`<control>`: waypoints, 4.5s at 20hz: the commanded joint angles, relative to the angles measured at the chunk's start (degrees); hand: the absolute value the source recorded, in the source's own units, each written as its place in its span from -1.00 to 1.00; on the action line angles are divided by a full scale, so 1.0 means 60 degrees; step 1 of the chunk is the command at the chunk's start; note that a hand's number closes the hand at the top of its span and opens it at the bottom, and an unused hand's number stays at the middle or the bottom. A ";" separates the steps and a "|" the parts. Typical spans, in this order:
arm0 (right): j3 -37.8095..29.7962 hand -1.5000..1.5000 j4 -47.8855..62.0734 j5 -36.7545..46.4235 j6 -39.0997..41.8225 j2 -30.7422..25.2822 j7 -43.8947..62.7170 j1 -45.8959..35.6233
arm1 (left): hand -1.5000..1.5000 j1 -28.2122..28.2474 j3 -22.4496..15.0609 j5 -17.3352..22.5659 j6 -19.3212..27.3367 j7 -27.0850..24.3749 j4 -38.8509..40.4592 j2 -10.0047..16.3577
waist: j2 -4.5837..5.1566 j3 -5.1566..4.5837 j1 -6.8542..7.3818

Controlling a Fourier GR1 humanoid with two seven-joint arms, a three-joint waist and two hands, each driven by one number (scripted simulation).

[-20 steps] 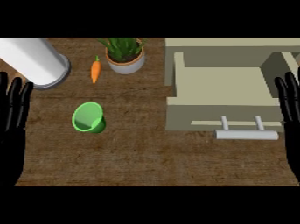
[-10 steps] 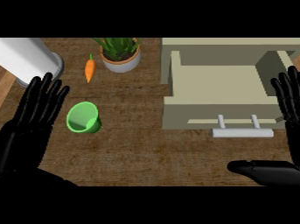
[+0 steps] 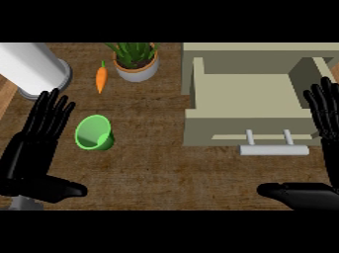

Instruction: Pick up the cup, place it into the drawer and close the drawer

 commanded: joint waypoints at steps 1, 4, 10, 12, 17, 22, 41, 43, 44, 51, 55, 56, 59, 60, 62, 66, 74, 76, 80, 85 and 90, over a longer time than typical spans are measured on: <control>-0.0388 -1.00 -0.0138 -0.0346 0.0361 -0.0181 -0.0258 0.0330 | -1.00 -0.0635 0.0132 -0.0746 0.0472 -0.0284 0.1160 -0.0074 | 0.0001 0.0000 -0.0038; 0.0255 -1.00 0.0426 0.0452 -0.0146 0.0295 -0.0255 -0.0216 | -1.00 -0.0339 0.0655 -0.0872 0.0206 -0.0974 0.1947 0.0246 | 0.0010 -0.0002 0.0009; -0.0311 -1.00 -0.0251 -0.0209 0.0440 -0.0099 -0.0053 0.0314 | -1.00 -0.0777 0.1016 -0.1437 0.0133 -0.2248 0.4122 0.0436 | 0.0003 -0.0002 -0.0038; -0.0352 -1.00 0.0613 0.0077 0.0408 -0.0033 -0.0856 0.0195 | -1.00 -0.0826 0.1126 -0.1761 0.0031 -0.2922 0.4877 0.0633 | 0.0011 -0.0002 -0.0028; -0.0657 -1.00 0.0911 -0.0169 0.0427 -0.0169 -0.0143 -0.0709 | -1.00 -0.1179 0.1225 -0.2124 -0.0026 -0.3640 0.6487 0.0869 | 0.0007 -0.0002 0.0002; -0.0839 -1.00 0.0673 -0.0371 0.0453 -0.0131 0.0078 -0.0756 | -1.00 -0.2043 0.1518 -0.2237 -0.0221 -0.5132 0.8948 0.0989 | 0.0008 -0.0004 -0.0021; -0.0072 -1.00 -0.0334 0.0003 0.0588 0.0359 -0.0148 0.0415 | -1.00 -0.4024 0.2037 -0.3193 -0.0233 -0.9941 1.5079 0.1655 | 0.0086 -0.0036 -0.0270; -0.0340 -1.00 0.0555 0.0128 0.0659 0.0118 -0.0436 -0.0160 | -1.00 -0.4479 0.2039 -0.3163 -0.0224 -0.9682 1.5047 0.1523 | 0.0085 -0.0029 -0.0201; -0.0715 -1.00 0.0762 -0.0378 0.0903 -0.0196 -0.0190 -0.0742 | -1.00 -0.4161 0.1963 -0.3272 -0.0511 -0.9970 1.5161 0.1645 | 0.0111 -0.0037 -0.0212; -0.0423 -1.00 0.0697 -0.0186 0.0674 0.0086 0.0026 -0.0932 | -1.00 -0.4872 0.2046 -0.3249 -0.0096 -0.9657 1.5283 0.1244 | 0.0141 -0.0050 -0.0296; -0.0488 -1.00 0.1031 -0.0061 0.0677 0.0129 -0.0333 -0.0611 | -1.00 -0.4490 0.2026 -0.3219 -0.0751 -1.0117 1.5204 0.1174 | 0.0124 -0.0041 -0.0238; -0.0698 -1.00 0.1077 -0.0391 0.0834 -0.0053 -0.0099 -0.0890 | -1.00 -0.4787 0.2075 -0.3129 -0.1357 -0.9733 1.5190 0.1402 | 0.0136 -0.0046 -0.0262; -0.0828 -1.00 0.0864 -0.0610 0.1001 -0.0198 -0.0020 -0.0805 | -1.00 -0.4917 0.2197 -0.3012 -0.1601 -0.9565 1.5234 0.1543 | 0.0162 -0.0057 -0.0373; -0.0485 -1.00 0.0787 -0.0273 0.0886 0.0030 -0.0167 -0.0513 | -1.00 -0.5082 0.2200 -0.2969 -0.1869 -0.9289 1.5212 0.1601 | 0.0125 -0.0045 -0.0317; -0.0526 -1.00 0.0798 -0.0309 0.0768 0.0032 0.0105 -0.0909 | -1.00 -0.5223 0.2152 -0.3005 -0.1709 -0.9518 1.5063 0.1285 | 0.0153 -0.0055 -0.0347; -0.0357 -1.00 0.0938 -0.0178 0.0644 0.0242 -0.0027 -0.0944 | -1.00 -0.5049 0.2057 -0.2986 -0.2185 -0.9668 1.4996 0.0821 | 0.0144 -0.0051 -0.0288; -0.0430 -1.00 0.1070 -0.0137 0.0810 0.0100 -0.0295 -0.0772 | 1.00 -0.5237 0.2149 -0.2591 -0.3602 -0.9268 1.4681 0.0642 | 0.0105 -0.0043 -0.0266; -0.0523 -1.00 0.1024 -0.0208 0.0837 0.0037 -0.0155 -0.0684 | 1.00 -0.5161 0.2113 -0.2596 -0.3508 -0.9448 1.4594 0.0522 | 0.0105 -0.0040 -0.0291; -0.0757 -1.00 0.0799 -0.0344 0.0916 -0.0183 0.0054 -0.0723 | 1.00 -0.4902 0.2669 -0.2047 -0.2841 -0.9772 1.4404 0.0613 | 0.0084 -0.0035 -0.0229; -0.0536 -1.00 0.1046 -0.0122 0.0807 0.0116 -0.0451 -0.0451 | 1.00 -0.4267 0.3031 -0.1813 -0.1847 -1.0714 1.4040 0.0666 | 0.0104 -0.0037 -0.0209; -0.1054 -1.00 0.0717 -0.0680 0.0821 -0.0228 0.0516 -0.1072 | 1.00 -0.4550 0.2980 -0.1758 -0.2156 -1.0497 1.3659 0.0986 | 0.0054 -0.0030 -0.0182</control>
